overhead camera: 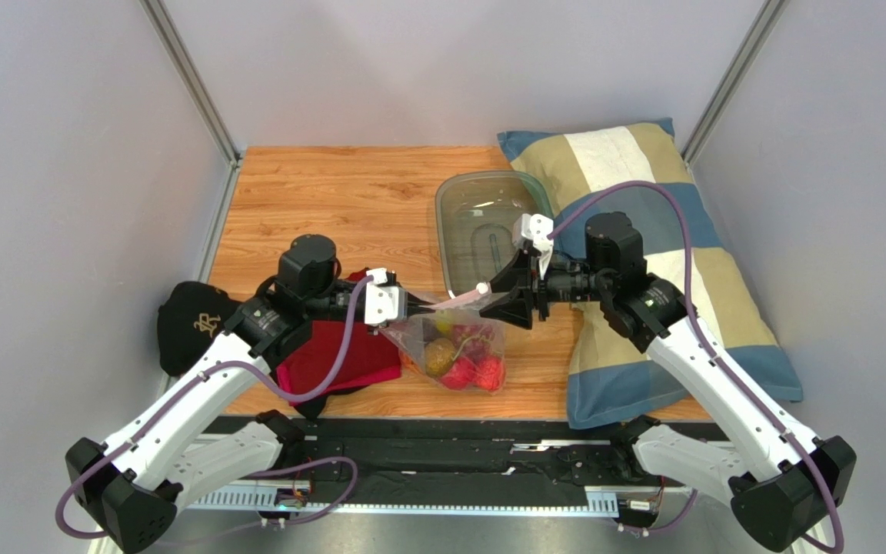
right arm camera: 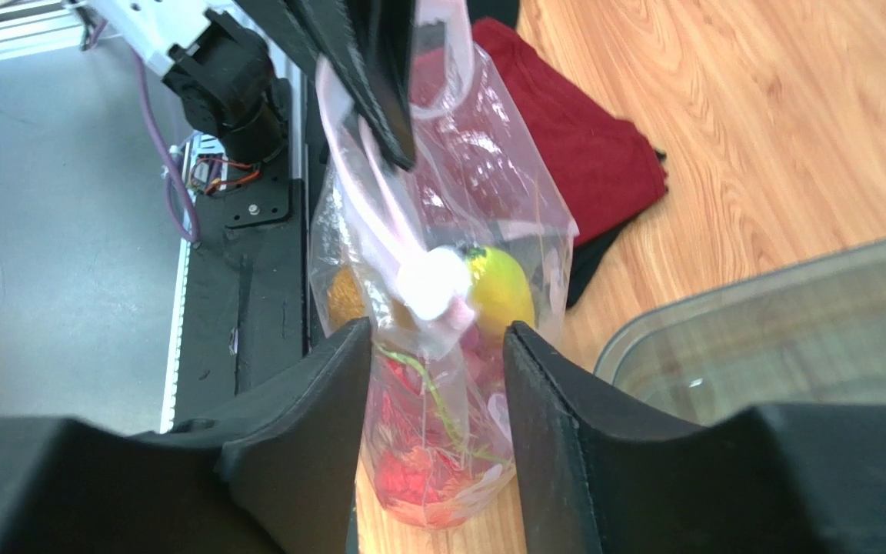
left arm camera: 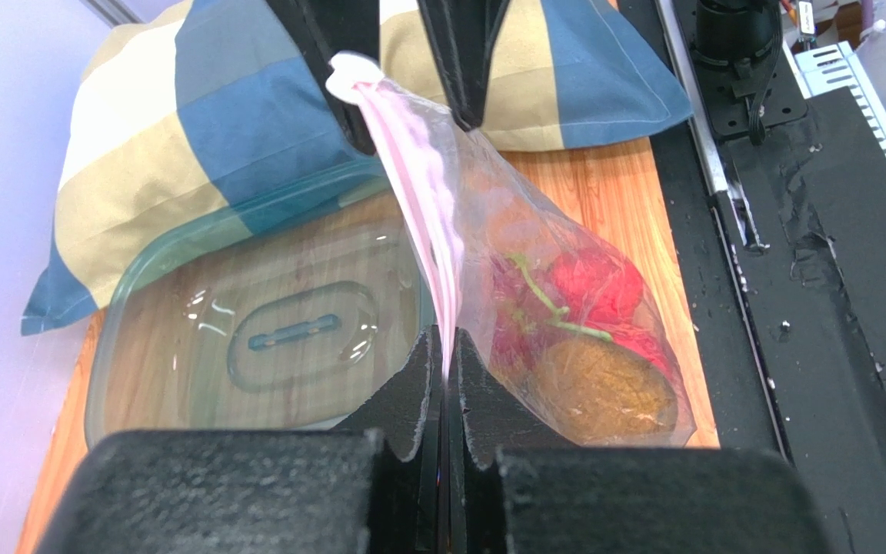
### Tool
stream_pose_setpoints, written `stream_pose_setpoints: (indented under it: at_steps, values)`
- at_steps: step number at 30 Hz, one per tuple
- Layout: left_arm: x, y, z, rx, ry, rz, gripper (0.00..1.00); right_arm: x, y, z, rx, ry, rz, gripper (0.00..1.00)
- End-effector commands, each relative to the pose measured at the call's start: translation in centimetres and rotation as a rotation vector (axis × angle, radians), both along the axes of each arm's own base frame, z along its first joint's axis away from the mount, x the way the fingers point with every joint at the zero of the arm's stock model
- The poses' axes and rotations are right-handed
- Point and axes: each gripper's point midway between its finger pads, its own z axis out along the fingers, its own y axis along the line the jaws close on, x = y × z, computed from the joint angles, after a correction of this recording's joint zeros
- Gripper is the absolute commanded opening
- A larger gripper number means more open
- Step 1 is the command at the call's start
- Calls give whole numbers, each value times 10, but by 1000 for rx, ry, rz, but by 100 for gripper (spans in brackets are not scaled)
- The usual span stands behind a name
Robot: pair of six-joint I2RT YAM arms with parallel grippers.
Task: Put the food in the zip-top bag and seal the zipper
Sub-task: Adjust the zipper food storage bag at the center of the board, then zip the zipper food storage bag at the center of the board.
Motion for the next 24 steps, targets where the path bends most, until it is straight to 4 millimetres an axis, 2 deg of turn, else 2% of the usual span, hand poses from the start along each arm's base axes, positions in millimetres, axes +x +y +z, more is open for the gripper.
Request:
stream_pose_setpoints:
  at_steps: [1,6,7,8,11,14,15,16,18,19,21,22,24]
  values:
    - [-4,-3,5,-20,-54,-45,0,-7,5,31,65,-72,70,39]
    - [-2,-3,4,-12,-45,-40,0,-5,6,24,41,-58,76,18]
    - [-2,-3,4,-12,-47,-39,0,-5,6,24,39,-61,77,2]
    - [-2,-3,4,-11,-49,-35,0,-5,6,23,37,-59,76,0]
    - [0,-2,5,-9,-55,-22,0,-3,5,23,35,-64,60,0]
    - [5,-3,21,-43,-31,19,31,2,2,26,40,-82,11,0]
    - [6,-4,25,-56,24,41,49,5,2,26,44,-93,-5,0]
    - [6,-6,41,-82,20,42,54,7,1,26,42,-101,-21,0]
    - [2,-15,50,-89,57,29,60,4,0,27,40,-130,-14,0]
    - [7,-18,64,-98,33,61,60,3,1,28,36,-140,-5,0]
    - [1,-30,64,-73,49,31,61,1,0,28,25,-169,6,0]
    - [0,-34,74,-77,39,25,61,1,0,29,25,-173,9,0]
    - [-1,-47,78,-66,45,6,61,0,0,28,23,-185,13,0]
